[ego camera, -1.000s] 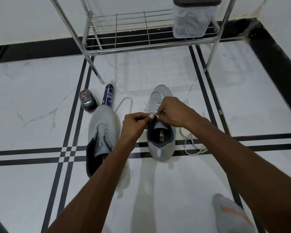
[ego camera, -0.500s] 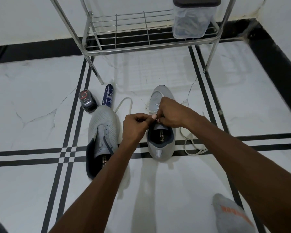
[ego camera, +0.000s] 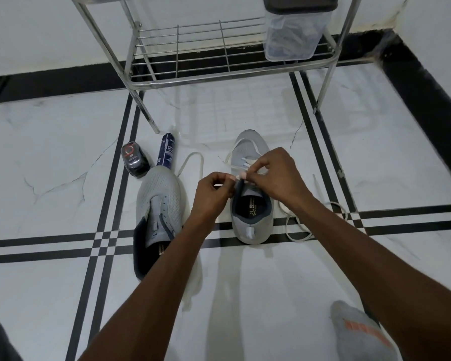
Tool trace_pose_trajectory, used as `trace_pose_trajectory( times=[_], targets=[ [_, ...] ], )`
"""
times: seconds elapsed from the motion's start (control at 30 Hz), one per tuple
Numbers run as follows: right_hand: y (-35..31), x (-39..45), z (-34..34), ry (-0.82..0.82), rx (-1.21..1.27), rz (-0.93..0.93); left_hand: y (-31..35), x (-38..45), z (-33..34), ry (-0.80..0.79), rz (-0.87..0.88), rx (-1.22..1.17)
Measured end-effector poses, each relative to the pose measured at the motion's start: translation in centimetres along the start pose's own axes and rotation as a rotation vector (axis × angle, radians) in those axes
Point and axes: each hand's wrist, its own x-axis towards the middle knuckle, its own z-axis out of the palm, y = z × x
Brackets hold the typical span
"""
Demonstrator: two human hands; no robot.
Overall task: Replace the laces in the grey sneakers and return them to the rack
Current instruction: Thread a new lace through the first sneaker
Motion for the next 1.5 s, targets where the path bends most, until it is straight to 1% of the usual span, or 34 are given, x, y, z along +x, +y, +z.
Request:
trace_pose_trajectory(
  times=[0.07,0.13,0.2,0.27,0.33,0.37,0.4,0.43,0.5,0.57,0.6,0.63,0.67,0.7,0.8,0.83,0.87,0.9,0.93,0.97,1.0,1.03,1.07,1.1,1.13,1.17,1.2,1.23,1.27,1.33,1.37,1.4,1.43,1.5],
  targets=[
    [-0.2,-0.6,-0.1,0.001,-0.083,-0.003,0.2,0.1,0.3,0.026,0.013,0.047],
    [-0.5,-1.0,-0.4,-0.097,-0.115,0.048,0.4,0.0,0.5,0.040,0.039,0.077],
    [-0.7,-1.3,-0.4,-0.190,-0.080,0.102,0.5,-0.3,0.7,0.030,0.048,0.093],
    [-0.7,-1.6,0.0,-0.173,-0.078,0.098,0.8,-0.5,0.8,0.052,0.035,0.098],
    [-0.5,-1.8,0.3,-0.134,-0.066,0.109,1.9,-0.1,-0.3,0.198,0.019,0.018],
    [-0.4,-1.9,0.5,-0.141,-0.047,0.133,2.7,0.6,-1.3,0.296,0.017,-0.052],
    [-0.3,-1.9,0.6,-0.159,-0.015,0.157,3.4,1.4,-2.5,0.358,0.021,-0.134],
    [-0.3,-1.8,0.8,-0.175,0.016,0.173,4.1,2.0,-3.5,0.360,0.028,-0.206],
    [-0.5,-1.8,1.4,-0.157,0.046,0.179,4.8,1.8,-3.8,0.229,0.019,-0.264],
    [-0.8,-1.9,2.2,-0.083,0.002,0.141,4.5,0.4,-2.3,0.097,0.001,-0.196],
    [-1.0,-1.9,2.5,-0.042,-0.030,0.131,4.2,-0.2,-1.5,0.073,0.001,-0.160],
    [-1.2,-1.8,2.6,-0.010,-0.049,0.134,4.0,-0.4,-1.1,0.092,0.005,-0.138],
    [-1.2,-1.8,2.6,0.009,-0.058,0.146,3.8,-0.2,-1.3,0.166,0.015,-0.138],
    [-1.3,-1.9,2.5,0.019,-0.060,0.158,3.8,0.4,-2.2,0.296,0.018,-0.130],
    [-0.8,-1.9,2.4,0.022,-0.074,0.157,3.9,2.6,-6.8,0.800,-0.042,-0.063],
    [-0.8,-1.8,2.3,0.013,-0.075,0.156,3.8,2.6,-7.6,0.889,-0.067,-0.017],
    [-0.7,-1.7,2.3,0.004,-0.075,0.156,3.6,2.3,-7.5,0.909,-0.052,0.070],
    [-0.6,-1.6,2.3,-0.010,-0.077,0.158,3.6,1.7,-6.7,0.881,0.002,0.220],
    [-0.6,-1.5,2.2,-0.020,-0.080,0.158,3.3,1.1,-5.6,0.822,0.109,0.377],
    [-0.6,-1.4,2.3,-0.030,-0.080,0.159,2.8,0.6,-4.4,0.715,0.250,0.537],
    [-0.7,-1.3,2.3,-0.035,-0.079,0.157,2.2,0.6,-3.4,0.567,0.377,0.649],
    [-0.7,-1.2,2.2,-0.042,-0.078,0.154,1.6,0.8,-2.4,0.411,0.445,0.703],
    [-0.6,-1.2,2.2,-0.048,-0.079,0.150,1.1,1.2,-1.6,0.268,0.471,0.729],
    [-0.5,-1.2,2.2,-0.052,-0.076,0.147,0.8,1.5,-1.1,0.153,0.455,0.746],
    [-0.4,-1.2,2.2,-0.055,-0.072,0.146,0.6,1.7,-0.6,0.071,0.431,0.745],
    [-0.4,-1.3,2.2,-0.056,-0.069,0.145,0.6,1.8,-0.4,0.041,0.415,0.745],
    [-0.3,-1.4,2.1,-0.053,-0.069,0.144,0.5,2.1,-0.4,0.052,0.412,0.739],
    [-0.2,-1.4,2.0,-0.051,-0.066,0.149,0.8,2.2,-0.8,0.132,0.398,0.740],
    [-0.1,-1.4,2.0,-0.052,-0.059,0.153,1.0,2.7,-1.6,0.269,0.375,0.726],
    [0.0,-1.5,2.1,-0.057,-0.044,0.152,1.9,3.5,-4.2,0.635,0.254,0.645],
    [0.1,-1.6,2.1,-0.052,-0.042,0.150,2.3,3.6,-5.0,0.742,0.218,0.623],
    [0.1,-1.6,2.1,-0.049,-0.041,0.148,2.4,3.5,-5.4,0.752,0.227,0.622],
    [0.1,-1.5,2.1,-0.049,-0.041,0.143,2.6,3.0,-4.9,0.648,0.299,0.648],
    [0.0,-1.5,2.0,-0.064,-0.041,0.138,2.5,1.7,-2.9,0.305,0.502,0.712]
  ],
)
